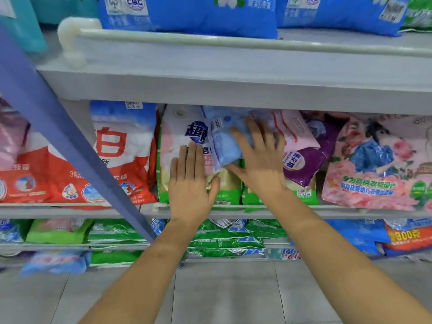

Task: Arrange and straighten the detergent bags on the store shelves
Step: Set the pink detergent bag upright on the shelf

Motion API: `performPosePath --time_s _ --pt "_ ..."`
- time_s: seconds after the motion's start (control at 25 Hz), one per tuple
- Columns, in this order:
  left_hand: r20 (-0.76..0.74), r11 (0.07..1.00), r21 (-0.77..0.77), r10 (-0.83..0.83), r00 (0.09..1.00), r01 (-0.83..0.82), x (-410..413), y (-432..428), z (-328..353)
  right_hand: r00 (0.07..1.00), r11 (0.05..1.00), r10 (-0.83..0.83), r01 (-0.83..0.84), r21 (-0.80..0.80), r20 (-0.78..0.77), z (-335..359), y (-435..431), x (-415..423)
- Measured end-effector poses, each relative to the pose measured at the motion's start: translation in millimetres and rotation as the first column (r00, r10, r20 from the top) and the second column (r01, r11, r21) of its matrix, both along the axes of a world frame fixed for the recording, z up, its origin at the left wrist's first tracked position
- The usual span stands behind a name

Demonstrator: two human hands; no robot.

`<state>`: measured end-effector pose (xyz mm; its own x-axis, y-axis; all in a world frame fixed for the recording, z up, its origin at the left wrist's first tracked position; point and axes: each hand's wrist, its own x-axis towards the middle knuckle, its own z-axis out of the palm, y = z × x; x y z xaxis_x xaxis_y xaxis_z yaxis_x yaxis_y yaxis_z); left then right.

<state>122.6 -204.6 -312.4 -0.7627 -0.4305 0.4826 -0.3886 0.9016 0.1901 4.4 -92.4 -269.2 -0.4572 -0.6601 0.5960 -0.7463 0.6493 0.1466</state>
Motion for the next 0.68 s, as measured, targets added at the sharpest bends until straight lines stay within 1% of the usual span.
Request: performPosePath --time_s 0.08,0.16,0.24,0.32,0.4,0.48,0.56,0.64,0.68 --pt "-0.002 1.0 -0.018 0.0 1.0 0.0 -1 -2 -3 0.999 0.999 -0.035 0.035 0.024 -0.018 1 -4 -4" --pt "0.002 1.0 -0.029 0.002 1.0 -0.001 -1 -2 -4 1.0 1.0 0.019 -0.019 -0.019 0.015 1 -1 -5" --pt "0.006 1.0 -0.031 0.004 1.0 -0.003 -1 -2 -3 0.984 0.978 0.148 -0.131 -0.162 0.096 6 8 -4" --pt "0.006 1.0 -0.025 0.003 1.0 -0.003 -1 -2 -2 0.945 0.923 0.263 -0.188 -0.335 0.196 20 21 4" --pt "0.0 1.0 -0.024 -0.002 1.0 0.002 0 -1 0 0.903 0.885 0.341 -0.214 -0.414 0.261 33 37 20" --pt "-0.008 1.0 -0.014 -0.005 1.0 0.005 1 -1 2 0.866 0.848 0.409 -0.244 -0.47 0.289 39 52 40" --pt "-0.003 0.999 0.026 -0.032 0.999 0.032 3 -1 3 0.817 0.799 0.448 -0.184 -0.573 0.362 42 67 61" --pt "-0.014 0.994 0.077 -0.08 0.997 0.081 7 -1 6 0.748 0.728 0.491 -0.071 -0.682 0.447 49 78 77" --pt "-0.046 0.986 0.119 -0.108 0.993 0.113 9 -2 9 0.716 0.688 0.508 -0.002 -0.726 0.479 55 83 83"
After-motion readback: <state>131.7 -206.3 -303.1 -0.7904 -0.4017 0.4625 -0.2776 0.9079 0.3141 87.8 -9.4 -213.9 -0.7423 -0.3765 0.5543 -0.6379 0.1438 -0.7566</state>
